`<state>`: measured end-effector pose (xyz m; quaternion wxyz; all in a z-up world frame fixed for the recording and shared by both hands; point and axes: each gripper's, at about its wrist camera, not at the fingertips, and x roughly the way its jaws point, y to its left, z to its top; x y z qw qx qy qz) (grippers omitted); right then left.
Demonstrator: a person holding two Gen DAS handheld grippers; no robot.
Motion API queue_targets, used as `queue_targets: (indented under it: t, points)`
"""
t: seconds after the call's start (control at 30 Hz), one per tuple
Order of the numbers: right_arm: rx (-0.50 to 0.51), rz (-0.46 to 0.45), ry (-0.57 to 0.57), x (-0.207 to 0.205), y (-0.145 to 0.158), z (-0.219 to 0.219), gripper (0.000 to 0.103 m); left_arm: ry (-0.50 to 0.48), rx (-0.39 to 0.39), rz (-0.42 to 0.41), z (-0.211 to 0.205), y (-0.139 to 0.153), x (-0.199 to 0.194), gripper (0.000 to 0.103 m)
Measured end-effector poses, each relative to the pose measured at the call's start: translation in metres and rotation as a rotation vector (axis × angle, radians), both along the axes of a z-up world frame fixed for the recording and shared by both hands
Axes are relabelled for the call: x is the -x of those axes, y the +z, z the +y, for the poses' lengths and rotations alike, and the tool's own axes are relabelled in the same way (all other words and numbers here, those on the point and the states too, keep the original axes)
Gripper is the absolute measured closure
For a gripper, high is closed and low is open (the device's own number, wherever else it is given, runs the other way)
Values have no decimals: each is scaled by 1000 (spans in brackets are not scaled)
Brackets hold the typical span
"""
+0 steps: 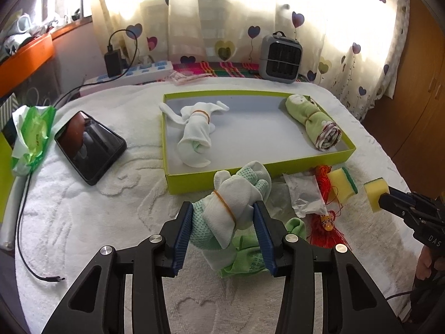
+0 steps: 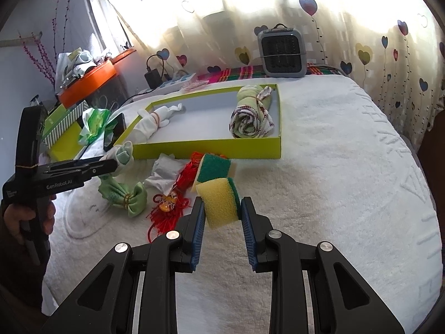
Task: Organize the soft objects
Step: 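Carry the mesh bundle with the left tool while the right tool carries the sponge into the box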
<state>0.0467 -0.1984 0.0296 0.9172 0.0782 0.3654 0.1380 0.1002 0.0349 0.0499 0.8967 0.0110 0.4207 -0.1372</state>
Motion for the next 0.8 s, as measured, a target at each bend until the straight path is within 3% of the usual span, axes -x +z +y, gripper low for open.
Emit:
queue_targets:
  t: [0.8]
  points:
    - [23,-76,31,-27,34,14,76,20,39,-42,5,34,-16,60]
